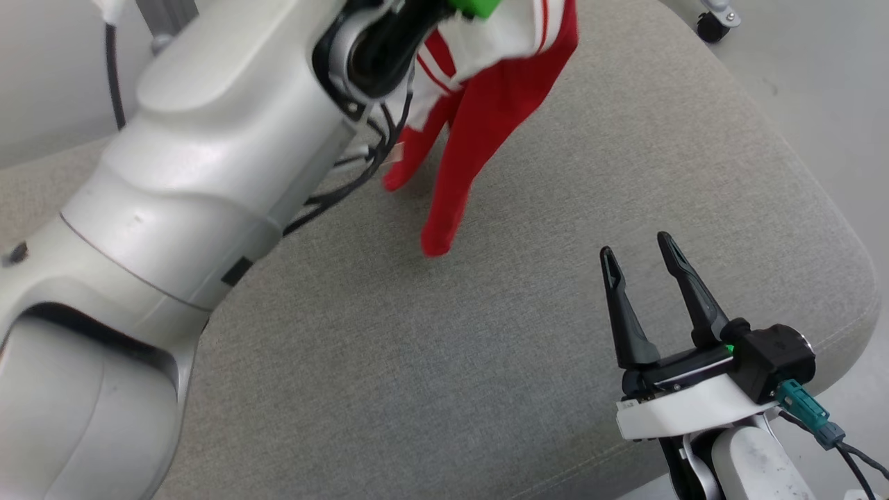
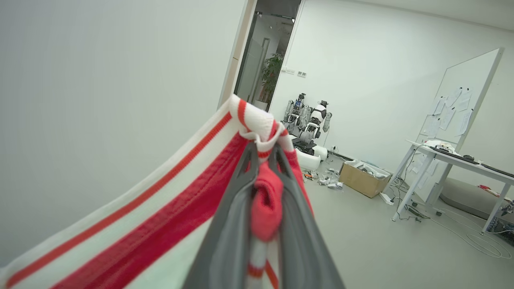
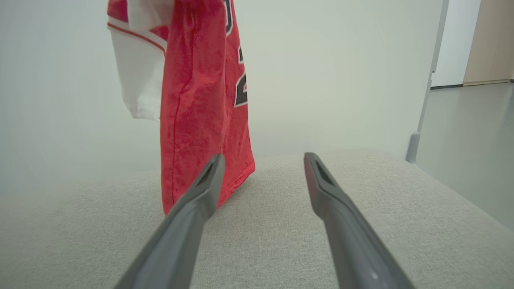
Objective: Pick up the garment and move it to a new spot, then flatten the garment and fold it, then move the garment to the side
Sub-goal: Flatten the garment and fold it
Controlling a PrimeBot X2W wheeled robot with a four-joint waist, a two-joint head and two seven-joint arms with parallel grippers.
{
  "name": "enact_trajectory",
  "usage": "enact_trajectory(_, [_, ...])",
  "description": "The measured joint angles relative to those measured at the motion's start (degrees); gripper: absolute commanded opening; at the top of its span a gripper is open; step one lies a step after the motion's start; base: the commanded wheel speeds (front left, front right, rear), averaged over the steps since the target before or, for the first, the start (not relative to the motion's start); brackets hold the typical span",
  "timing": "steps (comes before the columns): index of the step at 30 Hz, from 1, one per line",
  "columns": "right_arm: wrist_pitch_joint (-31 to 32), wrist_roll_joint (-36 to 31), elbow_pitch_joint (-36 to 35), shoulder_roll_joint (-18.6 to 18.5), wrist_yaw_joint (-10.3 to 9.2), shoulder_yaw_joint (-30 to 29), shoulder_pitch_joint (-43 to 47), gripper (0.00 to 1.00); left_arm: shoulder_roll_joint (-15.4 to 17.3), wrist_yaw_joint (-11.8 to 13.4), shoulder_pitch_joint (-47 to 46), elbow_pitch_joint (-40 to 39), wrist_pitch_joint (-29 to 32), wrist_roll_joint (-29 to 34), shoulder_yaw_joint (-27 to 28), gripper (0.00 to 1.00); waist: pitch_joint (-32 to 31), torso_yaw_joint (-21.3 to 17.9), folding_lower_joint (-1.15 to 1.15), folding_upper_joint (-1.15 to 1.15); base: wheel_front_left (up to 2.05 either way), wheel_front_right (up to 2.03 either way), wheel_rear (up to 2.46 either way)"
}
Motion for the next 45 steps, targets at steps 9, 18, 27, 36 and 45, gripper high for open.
enact_trajectory(9, [0.00, 0.16, -0.10, -0.04, -0.01, -1.78, 1.38, 1.00, -2.19, 2.98, -2.34, 6.12, -2.35, -0.60, 0.63, 0.00, -4.53, 0.84, 0.00, 0.00, 0.00, 0.00, 0.00])
enact_trajectory(18, [0.00, -0.38, -0.77, -0.02, -0.01, -2.92, 0.82, 1.00, 4.89, 5.48, 23.08, 12.20, -3.54, -5.42, -0.52, 0.00, -2.21, 4.01, 0.00, -0.01, 0.00, 0.00, 0.00])
enact_trajectory(27, [0.00, -2.12, -0.69, -0.01, -0.01, -2.45, 0.01, 1.00, 10.95, 4.32, 29.04, 16.44, -9.00, -0.94, 2.54, 0.00, 0.90, 6.82, 0.00, 0.00, 0.00, 0.00, 0.00])
enact_trajectory(36, [0.00, -3.81, -0.55, -0.02, -0.01, -2.12, -0.14, 1.00, 6.24, 3.93, 33.84, 10.24, -9.33, 21.43, 16.10, 1.00, 2.96, 9.88, 0.00, 0.00, 0.00, 0.00, 0.00])
enact_trajectory(45, [0.00, -5.52, -0.31, 0.00, -0.01, -1.97, 0.27, 1.00, 2.61, 6.27, 53.54, -10.58, -9.34, 48.04, 36.20, 1.00, 3.71, 13.45, 0.00, 0.00, 0.00, 0.00, 0.00])
